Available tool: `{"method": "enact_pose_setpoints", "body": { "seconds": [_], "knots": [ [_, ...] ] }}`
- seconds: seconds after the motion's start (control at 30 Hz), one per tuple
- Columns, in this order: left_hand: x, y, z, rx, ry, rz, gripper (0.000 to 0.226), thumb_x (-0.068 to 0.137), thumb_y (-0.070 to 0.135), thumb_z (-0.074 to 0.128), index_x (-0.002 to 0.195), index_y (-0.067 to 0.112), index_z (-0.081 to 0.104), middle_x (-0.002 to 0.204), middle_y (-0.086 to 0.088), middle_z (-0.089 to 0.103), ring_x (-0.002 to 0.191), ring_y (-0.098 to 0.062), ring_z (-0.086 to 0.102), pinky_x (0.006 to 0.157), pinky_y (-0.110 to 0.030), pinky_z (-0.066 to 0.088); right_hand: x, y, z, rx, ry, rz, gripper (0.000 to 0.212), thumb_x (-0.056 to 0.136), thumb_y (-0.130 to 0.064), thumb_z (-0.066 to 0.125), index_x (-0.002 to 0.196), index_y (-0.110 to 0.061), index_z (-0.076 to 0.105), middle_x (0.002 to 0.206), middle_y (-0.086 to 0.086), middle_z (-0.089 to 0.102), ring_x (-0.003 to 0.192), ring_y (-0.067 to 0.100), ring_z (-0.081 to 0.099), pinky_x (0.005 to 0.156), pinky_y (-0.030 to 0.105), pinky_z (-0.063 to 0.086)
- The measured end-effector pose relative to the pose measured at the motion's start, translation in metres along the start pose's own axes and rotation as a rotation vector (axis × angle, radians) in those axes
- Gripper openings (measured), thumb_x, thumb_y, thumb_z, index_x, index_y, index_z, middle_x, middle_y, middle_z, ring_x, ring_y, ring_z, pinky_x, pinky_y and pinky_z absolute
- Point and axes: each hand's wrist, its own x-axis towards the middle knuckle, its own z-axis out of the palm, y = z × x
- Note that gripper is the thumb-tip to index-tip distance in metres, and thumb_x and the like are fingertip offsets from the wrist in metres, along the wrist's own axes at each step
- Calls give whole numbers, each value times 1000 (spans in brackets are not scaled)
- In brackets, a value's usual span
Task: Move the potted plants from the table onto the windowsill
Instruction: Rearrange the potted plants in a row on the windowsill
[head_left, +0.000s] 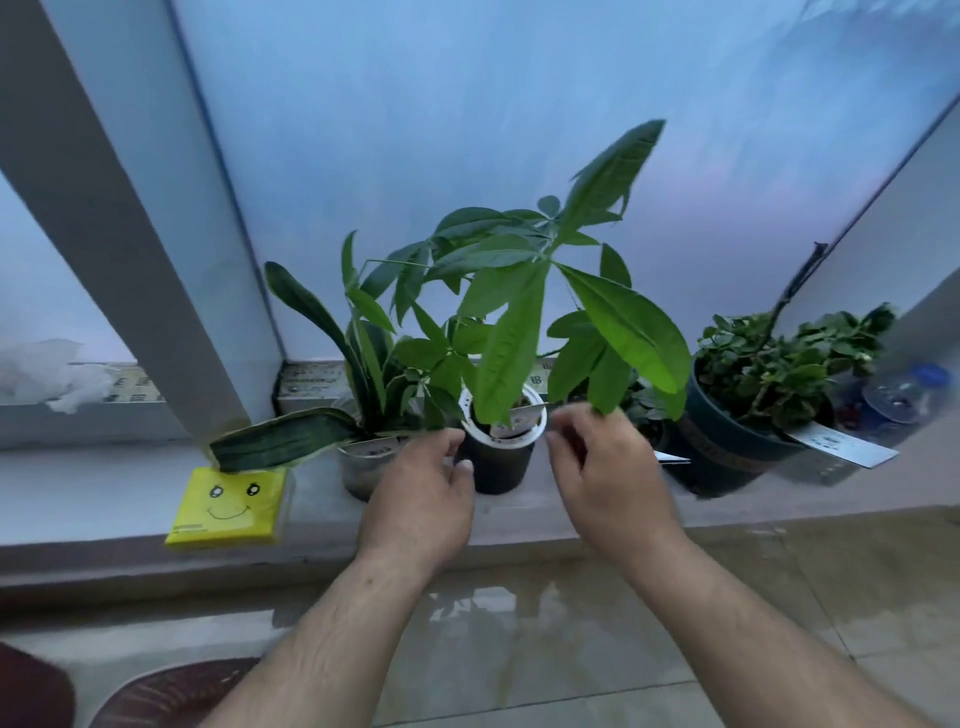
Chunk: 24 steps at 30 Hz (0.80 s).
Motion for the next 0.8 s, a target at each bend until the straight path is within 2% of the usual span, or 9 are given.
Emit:
{"method": "enact_pose_setpoints", "body": {
  "seconds": [0.03, 0.1, 0.17, 0.23, 0.3, 0.4, 0.5, 0.67, 0.8],
  "knots": [
    [-1, 4, 5, 27, -27, 31, 40, 95, 26, 55, 135, 23, 57, 134, 6, 62, 120, -13, 58, 101, -29, 47, 8, 1, 0, -7, 8, -1, 11, 97, -22, 62, 105, -14, 65, 99, 11, 62, 83, 30, 60, 68, 33, 45],
    [-3, 10, 12, 98, -94, 75, 49, 97, 25, 54, 146, 22, 47, 151, 5, 47, 137, -13, 45, 112, -27, 35, 23, 2, 5, -47, -83, -5, 14, 99, -21, 58, 108, -10, 61, 100, 13, 59, 87, 33, 60, 68, 32, 39],
    [-4, 12, 17, 130, -153, 92, 57, 98, 25, 52, 153, 21, 37, 162, 7, 30, 148, -11, 28, 114, -18, 19, 33, 4, 12, -88, -217, -18, 22, 101, -25, 54, 115, -11, 62, 95, 12, 65, 90, 34, 64, 66, 33, 42],
    [-2, 9, 22, 135, -186, 90, 61, 99, 24, 51, 156, 20, 31, 165, 8, 21, 151, -8, 20, 111, -14, 12, 38, 7, 17, -92, -257, -55, 27, 101, -26, 52, 122, -14, 63, 95, 13, 71, 88, 36, 68, 65, 35, 49],
    [0, 7, 26, 145, -210, 82, 63, 98, 22, 51, 157, 19, 28, 166, 7, 17, 152, -8, 17, 113, -15, 12, 40, 10, 22, -74, -209, -99, 24, 100, -22, 53, 118, -14, 67, 95, 16, 72, 85, 39, 69, 64, 39, 54],
    [1, 5, 32, 154, -237, 67, 63, 98, 19, 51, 157, 18, 29, 167, 6, 15, 152, -8, 17, 115, -17, 16, 42, 16, 26, -76, -148, -164, 16, 99, -16, 55, 102, -11, 69, 84, 18, 69, 74, 42, 65, 56, 40, 50],
    [3, 4, 37, 168, -241, 73, 63, 97, 19, 52, 156, 18, 29, 167, 8, 11, 152, -8, 17, 109, -13, 16, 47, 24, 25, -38, -111, -173, 12, 96, -13, 57, 91, -9, 67, 76, 19, 67, 67, 42, 62, 53, 41, 49],
    [5, 0, 41, 188, -220, 88, 61, 97, 19, 52, 155, 18, 32, 167, 6, 12, 152, -8, 18, 108, -14, 18, 44, 27, 28, -68, -214, -134, 17, 97, -17, 51, 84, -13, 62, 76, 15, 66, 69, 39, 62, 57, 46, 53],
    [5, -5, 39, 203, -246, 86, 62, 98, 20, 50, 156, 25, 29, 167, 10, 12, 152, -9, 18, 116, -24, 23, 42, 25, 25, -16, -287, -52, 19, 101, -22, 49, 85, -19, 60, 78, 5, 65, 72, 30, 63, 62, 44, 56]
  ]
}}
